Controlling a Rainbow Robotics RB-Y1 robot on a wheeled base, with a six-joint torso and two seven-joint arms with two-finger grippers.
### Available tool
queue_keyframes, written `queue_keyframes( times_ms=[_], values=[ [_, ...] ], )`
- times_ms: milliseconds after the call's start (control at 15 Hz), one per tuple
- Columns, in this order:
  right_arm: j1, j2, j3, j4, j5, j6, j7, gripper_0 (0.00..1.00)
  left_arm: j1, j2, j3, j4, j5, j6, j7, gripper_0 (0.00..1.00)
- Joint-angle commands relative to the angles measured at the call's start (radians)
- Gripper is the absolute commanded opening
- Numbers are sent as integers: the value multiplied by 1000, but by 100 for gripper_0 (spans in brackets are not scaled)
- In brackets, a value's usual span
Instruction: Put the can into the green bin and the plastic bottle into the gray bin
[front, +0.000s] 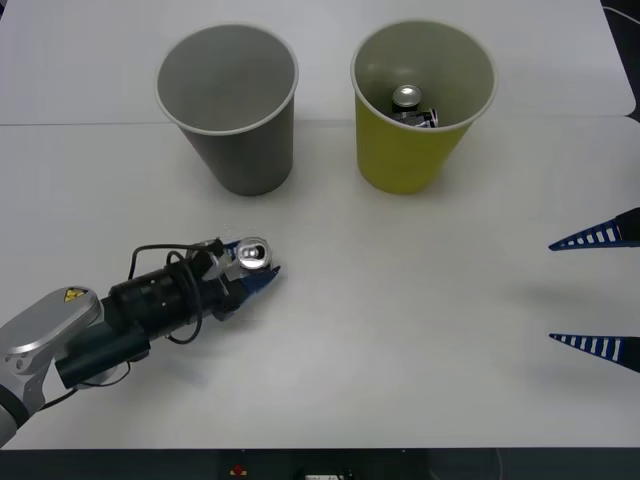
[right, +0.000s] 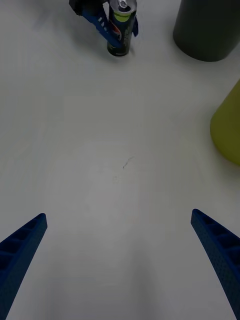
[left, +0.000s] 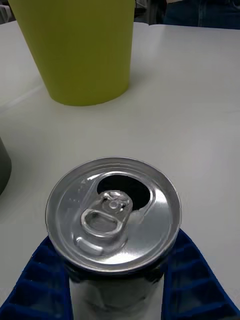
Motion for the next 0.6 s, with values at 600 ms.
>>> queue_keyframes(
  times_ms=[600],
  values=[
    [0,0,0,0,0,0,0,100,26,20,3,-86,-39,-15,95,0]
  ],
)
